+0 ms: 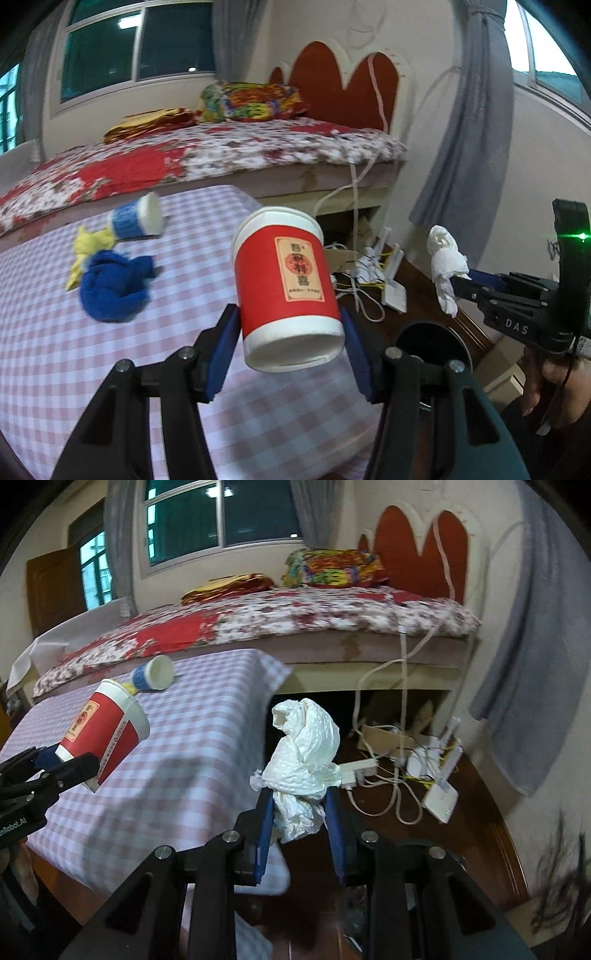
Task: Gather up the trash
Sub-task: 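Carry the red cup and white tissue over the black bin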
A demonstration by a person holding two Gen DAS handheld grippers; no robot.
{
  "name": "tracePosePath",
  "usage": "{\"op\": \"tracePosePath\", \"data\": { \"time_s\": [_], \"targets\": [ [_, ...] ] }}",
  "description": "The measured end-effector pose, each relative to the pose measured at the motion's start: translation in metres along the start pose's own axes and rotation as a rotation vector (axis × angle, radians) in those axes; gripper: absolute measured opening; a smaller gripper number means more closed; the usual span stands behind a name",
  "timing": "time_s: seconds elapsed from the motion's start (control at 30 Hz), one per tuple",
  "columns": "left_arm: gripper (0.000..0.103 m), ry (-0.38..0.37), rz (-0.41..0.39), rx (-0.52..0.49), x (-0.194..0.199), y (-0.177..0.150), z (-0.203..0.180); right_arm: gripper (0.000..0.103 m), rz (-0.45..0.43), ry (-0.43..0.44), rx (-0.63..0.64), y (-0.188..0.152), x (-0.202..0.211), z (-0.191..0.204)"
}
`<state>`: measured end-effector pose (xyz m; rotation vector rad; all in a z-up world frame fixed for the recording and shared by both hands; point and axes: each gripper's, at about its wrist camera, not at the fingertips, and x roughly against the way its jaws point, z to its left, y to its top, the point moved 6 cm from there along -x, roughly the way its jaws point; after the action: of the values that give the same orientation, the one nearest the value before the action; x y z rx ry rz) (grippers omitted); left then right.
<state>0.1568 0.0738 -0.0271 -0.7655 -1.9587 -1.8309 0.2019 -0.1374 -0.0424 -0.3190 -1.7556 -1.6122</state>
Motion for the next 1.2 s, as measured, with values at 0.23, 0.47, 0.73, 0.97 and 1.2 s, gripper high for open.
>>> {"op": "tracePosePath", "data": {
  "time_s": [0.23, 0.47, 0.73, 0.97, 1.2],
  "targets": [
    [0.056, -0.086, 0.022, -0.069, -0.015, 0.002, -0.050, 0.030, 0.007, -0.062, -0.043, -0.020, 0.016, -0.051],
    [0.056, -0.166, 0.057, -0.133, -0.028, -0.008, -0.097, 0.030, 0.031, -0.115, -0.087, -0.046, 0.025, -0.090],
    [0.056, -0.230, 0.129, -0.175, -0.047, -0.034, -0.134, 0.030, 0.072, -0.155, -0.127, -0.076, 0.027, -0.120],
    [0.056, -0.276, 0.211, -0.211, -0.067, -0.059, -0.164, 0.030, 0.120, -0.170, -0.153, -0.105, 0.023, -0.140],
    [0.056, -0.312, 0.267, -0.250, -0.090, -0.072, -0.185, 0.030, 0.176, -0.162, -0.163, -0.129, 0.011, -0.155]
  ]
}}
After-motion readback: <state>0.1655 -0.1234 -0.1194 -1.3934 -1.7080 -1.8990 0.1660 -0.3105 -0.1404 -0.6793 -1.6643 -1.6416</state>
